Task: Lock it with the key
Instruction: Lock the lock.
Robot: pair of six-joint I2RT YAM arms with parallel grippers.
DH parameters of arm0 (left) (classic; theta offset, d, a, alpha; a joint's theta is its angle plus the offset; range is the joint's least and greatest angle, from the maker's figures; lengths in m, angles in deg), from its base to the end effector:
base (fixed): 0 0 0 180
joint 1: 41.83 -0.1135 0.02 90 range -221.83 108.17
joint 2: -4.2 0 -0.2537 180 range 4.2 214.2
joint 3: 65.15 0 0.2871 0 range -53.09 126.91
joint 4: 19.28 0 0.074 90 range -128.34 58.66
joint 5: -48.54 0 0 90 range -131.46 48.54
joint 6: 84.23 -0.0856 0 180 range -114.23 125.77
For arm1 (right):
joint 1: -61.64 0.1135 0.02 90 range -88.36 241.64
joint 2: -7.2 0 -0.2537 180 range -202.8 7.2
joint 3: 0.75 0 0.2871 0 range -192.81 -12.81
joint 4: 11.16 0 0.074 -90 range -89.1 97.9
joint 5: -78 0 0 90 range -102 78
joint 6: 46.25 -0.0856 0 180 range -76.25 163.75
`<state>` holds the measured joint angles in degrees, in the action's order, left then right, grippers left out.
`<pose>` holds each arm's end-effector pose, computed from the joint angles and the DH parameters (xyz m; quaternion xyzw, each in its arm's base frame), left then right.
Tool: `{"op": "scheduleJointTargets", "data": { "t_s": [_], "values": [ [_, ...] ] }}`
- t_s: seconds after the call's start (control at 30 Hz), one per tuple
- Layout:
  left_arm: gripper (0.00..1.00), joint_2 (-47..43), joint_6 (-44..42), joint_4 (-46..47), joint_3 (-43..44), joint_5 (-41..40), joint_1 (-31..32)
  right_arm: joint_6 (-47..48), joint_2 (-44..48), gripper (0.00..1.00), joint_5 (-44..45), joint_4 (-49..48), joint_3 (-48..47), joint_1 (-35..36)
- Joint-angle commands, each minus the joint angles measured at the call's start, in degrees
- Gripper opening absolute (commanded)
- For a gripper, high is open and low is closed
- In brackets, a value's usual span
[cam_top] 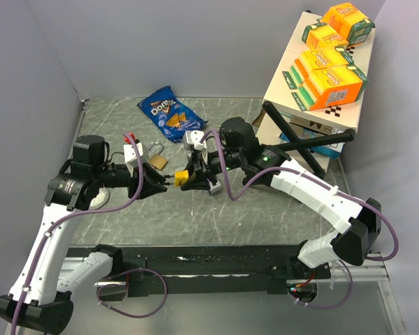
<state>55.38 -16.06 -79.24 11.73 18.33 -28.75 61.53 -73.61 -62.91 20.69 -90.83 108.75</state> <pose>0.1941 -0.1210 0.3698 0.4521 0.6612 -0.4084 0.4377 0.2106 0.3244 0.3611 -0.6043 0.5059 0.4728 0.3943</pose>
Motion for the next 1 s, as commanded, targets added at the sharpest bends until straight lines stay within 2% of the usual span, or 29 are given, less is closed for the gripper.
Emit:
{"op": "scheduleJointTargets", "data": {
  "t_s": [0.0,0.27,0.83,0.9,0.97],
  "values": [
    [0.40,-1.2,-1.1,2.0,-0.5,0.6,0.3,-0.2,0.9,0.00,-2.2,-3.1,-1.3,-0.1],
    [0.34,-1.3,-0.7,2.5,-0.8,0.2,0.6,-0.1,0.5,0.00,-1.4,-2.3,-1.6,-0.1],
    [0.37,-1.7,2.3,4.4,-1.3,0.9,0.8,2.2,0.0,0.00,-0.4,-1.2,-1.1,0.9],
    [0.35,-1.6,1.9,4.3,-1.4,1.2,0.8,2.8,-0.3,0.00,-0.2,-0.9,-1.5,1.1],
    [0.28,-1.2,1.4,4.0,-1.3,1.1,0.8,2.8,-0.4,0.00,-0.3,-1.0,-1.8,1.1]
  ]
}}
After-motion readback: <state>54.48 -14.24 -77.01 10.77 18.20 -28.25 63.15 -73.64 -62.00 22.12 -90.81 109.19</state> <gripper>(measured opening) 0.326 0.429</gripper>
